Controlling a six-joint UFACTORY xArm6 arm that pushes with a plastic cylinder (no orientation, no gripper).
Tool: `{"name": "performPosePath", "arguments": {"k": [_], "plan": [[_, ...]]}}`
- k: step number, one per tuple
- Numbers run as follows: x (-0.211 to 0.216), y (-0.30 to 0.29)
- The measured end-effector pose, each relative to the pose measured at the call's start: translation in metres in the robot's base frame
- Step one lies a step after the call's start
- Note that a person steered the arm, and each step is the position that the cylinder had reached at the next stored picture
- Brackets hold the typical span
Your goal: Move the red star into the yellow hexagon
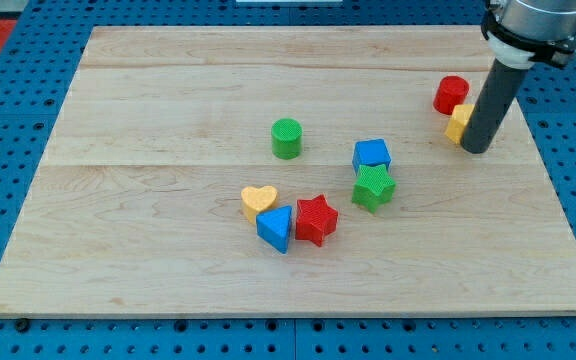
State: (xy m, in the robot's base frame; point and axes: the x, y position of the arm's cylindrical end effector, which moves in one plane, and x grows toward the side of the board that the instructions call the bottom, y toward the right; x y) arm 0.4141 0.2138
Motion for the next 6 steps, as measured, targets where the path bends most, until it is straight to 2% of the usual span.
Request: {"name": "performPosePath", "arguments": {"k": [3,5,6], "plan": [[-0.006,0.000],[0.117,-0.019],[0.157,-0.078]]}}
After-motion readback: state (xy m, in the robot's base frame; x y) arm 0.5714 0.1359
